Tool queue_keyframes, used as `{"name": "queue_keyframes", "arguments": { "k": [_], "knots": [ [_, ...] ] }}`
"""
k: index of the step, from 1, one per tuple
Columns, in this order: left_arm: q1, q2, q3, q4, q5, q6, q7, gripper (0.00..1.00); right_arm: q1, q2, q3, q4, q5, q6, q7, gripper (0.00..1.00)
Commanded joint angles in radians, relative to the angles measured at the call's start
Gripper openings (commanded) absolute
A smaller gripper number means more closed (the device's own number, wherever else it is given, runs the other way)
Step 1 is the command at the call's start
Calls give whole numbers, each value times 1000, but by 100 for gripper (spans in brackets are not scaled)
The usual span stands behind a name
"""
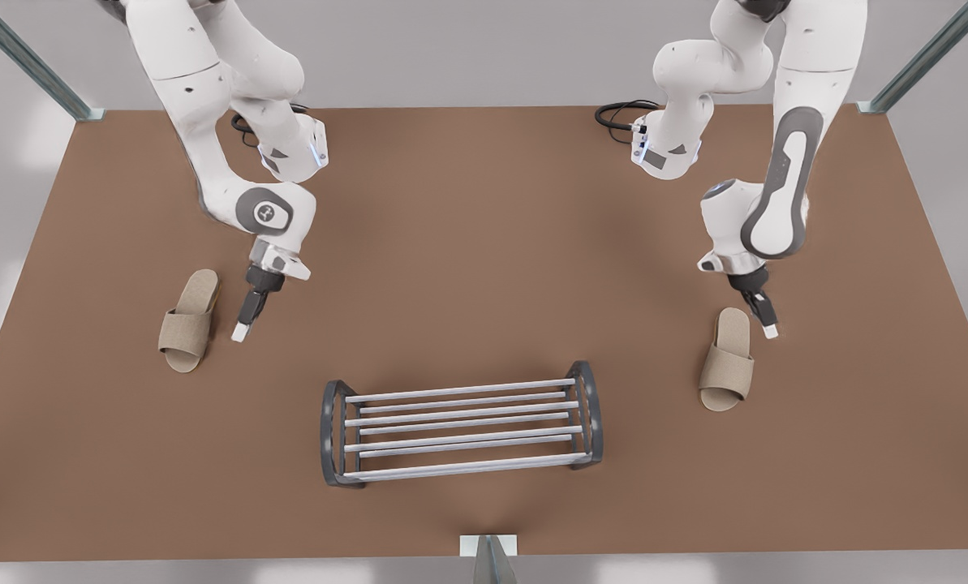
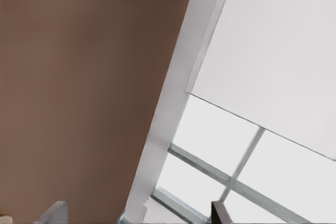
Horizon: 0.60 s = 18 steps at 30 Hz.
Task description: Place the right shoe on the shoe rack with the right arm, and place the left shoe on the shoe rack with the left arm
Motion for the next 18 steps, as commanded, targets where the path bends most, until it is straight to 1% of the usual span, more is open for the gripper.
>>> {"name": "queue_keyframes", "arguments": {
  "k": [1,2,4,6,10,11,13,14,17,18],
  "knots": [
    [-38,21,-2,-14,157,13,-1312,100,-85,-7,-2,8,-22,-18,282,100],
    [-38,21,-2,-31,157,13,-1379,100,-85,-7,-2,4,-22,-4,283,100],
    [-53,24,0,-55,159,3,-1438,100,-71,51,-2,24,-24,-21,288,100],
    [-53,2,1,-95,194,-23,-1439,100,-73,58,-14,-4,-24,-21,336,100],
    [-53,28,0,-111,372,-154,-1551,100,-85,4,-16,-93,-28,-24,342,100],
    [-53,35,1,-111,415,-169,-1550,100,-86,-2,-16,-119,-30,-55,351,100],
    [-53,51,3,-111,472,-188,-1550,100,-99,-51,-16,-166,-40,-50,352,100],
    [-53,56,3,-109,473,-191,-1550,100,-103,-79,-16,-188,-41,-42,363,100],
    [-52,99,3,-78,516,-218,-1547,100,-145,-76,-31,-219,-68,-42,397,100],
    [-52,96,4,-77,532,-218,-1545,100,-181,-77,-35,-219,-140,-42,397,100]
  ]
}}
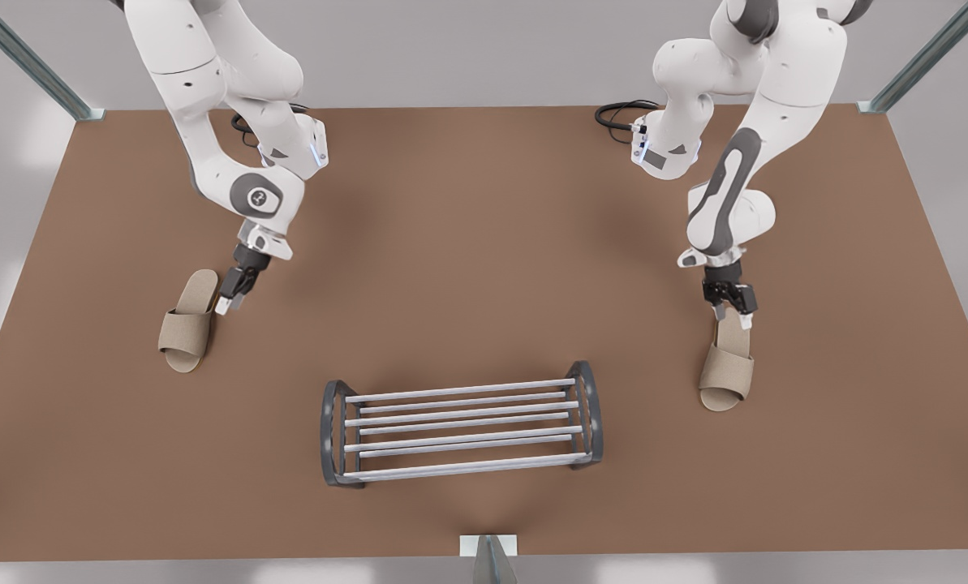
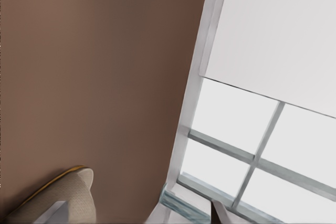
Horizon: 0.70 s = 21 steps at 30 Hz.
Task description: Place the right shoe on the shoe rack with the right arm, and place the left shoe on the shoe rack with the left arm
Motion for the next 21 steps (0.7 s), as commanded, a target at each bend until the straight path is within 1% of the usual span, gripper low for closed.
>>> {"name": "queue_keyframes", "arguments": {
  "k": [1,2,3,4,5,6,7,10,11,12,14,21],
  "knots": [
    [0,5,1,11,59,-54,-588,100,-82,4,-53,-4,-161,-7,174,100],
    [0,3,2,11,88,-56,-581,100,-84,5,-73,-4,-190,-5,178,100],
    [-1,9,5,11,128,-77,-542,100,-95,9,-74,-9,-191,-4,178,100],
    [-1,9,10,12,135,-79,-503,100,-102,29,-74,-10,-193,-4,178,100],
    [0,14,10,18,137,-97,-479,100,-104,46,-94,-10,-193,-4,180,100],
    [0,40,11,22,140,-128,-463,100,-108,57,-99,-9,-208,-4,195,100],
    [0,46,10,31,140,-128,-458,100,-115,87,-129,-9,-254,-5,238,100],
    [2,98,11,74,161,-152,-458,100,-115,95,-140,-12,-279,-5,255,100],
    [2,98,13,75,164,-154,-458,100,-116,97,-146,-9,-320,-5,255,100],
    [2,100,16,75,177,-154,-458,100,-116,98,-171,-6,-354,-5,255,100],
    [0,126,22,121,181,-152,-456,100,-116,104,-177,-9,-357,-4,255,100],
    [-4,179,19,190,181,-152,-456,100,-141,100,-179,-20,-385,10,255,100]
  ]
}}
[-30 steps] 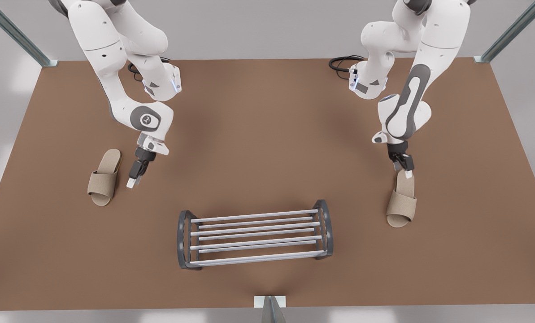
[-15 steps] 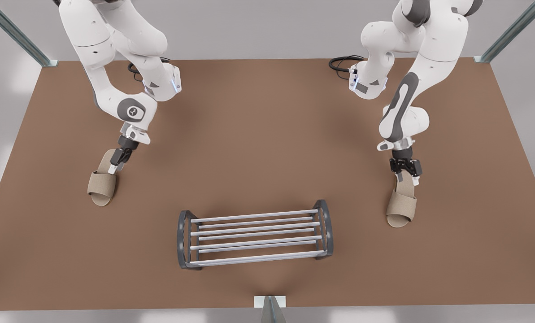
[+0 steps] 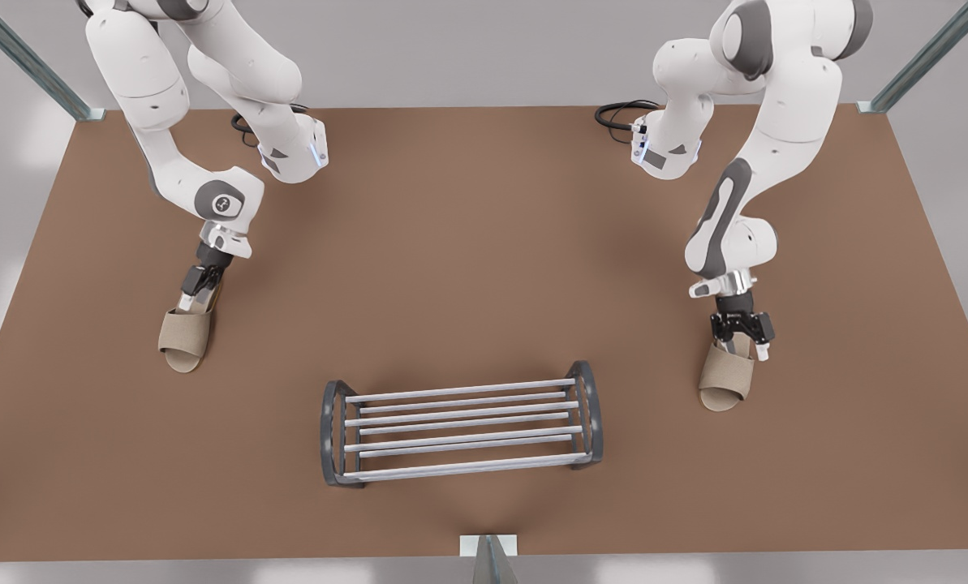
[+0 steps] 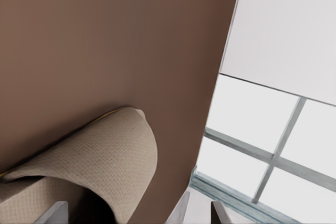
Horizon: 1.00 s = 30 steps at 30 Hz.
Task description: Place the right shoe on the shoe rack with the right arm, and place the left shoe on the shoe rack with the left arm
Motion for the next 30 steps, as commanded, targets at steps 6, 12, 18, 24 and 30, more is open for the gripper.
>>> {"name": "queue_keyframes", "arguments": {
  "k": [6,12,18,24,30],
  "knots": [
    [-18,47,-2,52,3,-8,-140,100,-38,33,-29,9,-82,6,89,100],
    [-20,65,-7,103,5,-3,-134,100,-38,72,-59,62,-142,6,87,100],
    [-32,102,-7,137,3,0,-136,80,-33,81,-60,87,-165,6,85,100],
    [-34,116,-7,140,3,-3,-133,68,-24,121,-63,128,-185,10,92,100],
    [-40,142,-7,155,3,-9,-142,64,-24,135,-77,154,-232,20,96,100]
  ]
}}
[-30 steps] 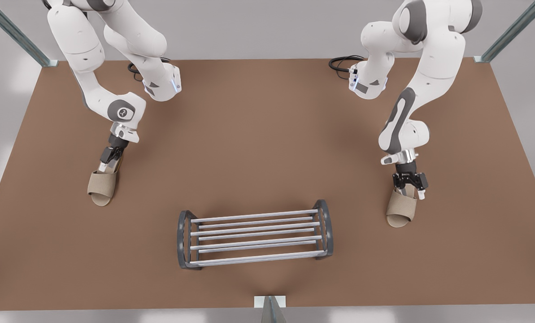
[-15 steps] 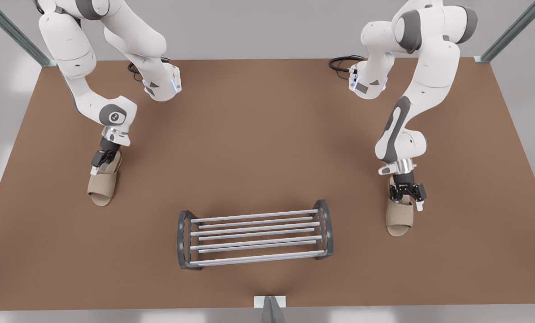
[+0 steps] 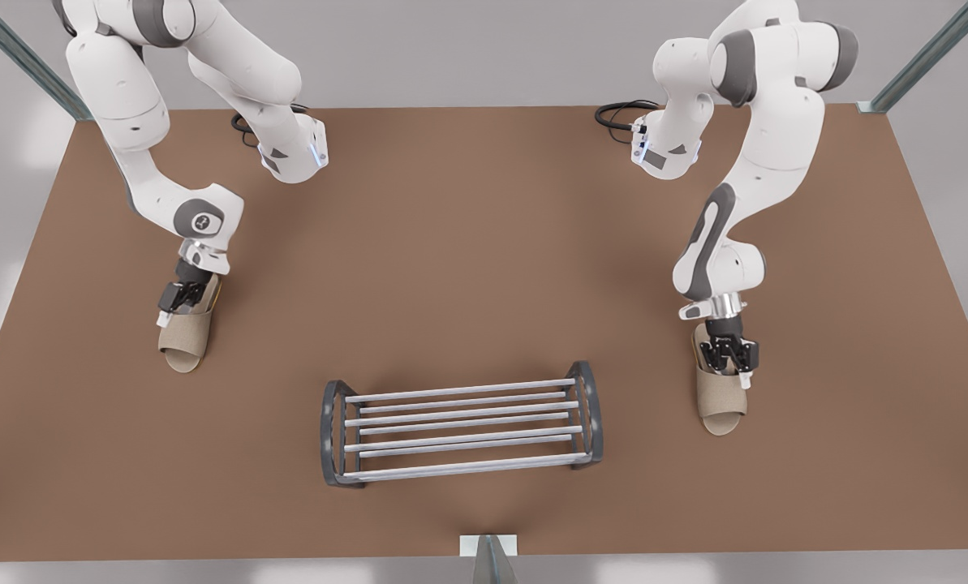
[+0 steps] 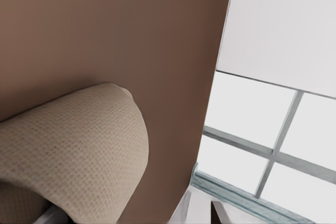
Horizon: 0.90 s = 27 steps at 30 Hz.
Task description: Place the right shoe on the shoe rack with the right arm, and place the left shoe on the shoe rack with the left arm
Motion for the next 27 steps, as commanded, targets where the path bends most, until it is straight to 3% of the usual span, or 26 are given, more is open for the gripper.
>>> {"name": "queue_keyframes", "arguments": {
  "k": [1,4,11,13,14,17,18,19,22,27],
  "knots": [
    [1,6,0,2,3,-7,-30,64,3,9,-1,5,-108,2,22,100],
    [1,9,0,6,3,-7,-36,47,6,17,-1,14,-108,-3,19,100],
    [0,-3,0,16,-3,2,-56,33,14,45,-2,60,-143,5,19,100],
    [0,-12,0,22,-6,8,-56,32,21,45,-2,61,-143,7,15,62],
    [0,-18,0,26,-6,8,-55,32,21,45,-2,61,-143,7,10,48],
    [-2,-89,3,48,-7,65,-39,29,21,45,-2,61,-145,5,4,39],
    [-3,-144,5,46,-13,98,30,28,21,45,-2,61,-145,5,4,27],
    [-5,-198,6,43,-23,105,74,28,21,40,-2,60,-145,5,-8,21],
    [-23,-317,11,48,-144,177,270,28,21,-3,-1,61,-149,26,-65,21],
    [-160,-434,9,103,-696,154,927,28,67,-133,7,208,-138,356,-94,21]
  ]
}}
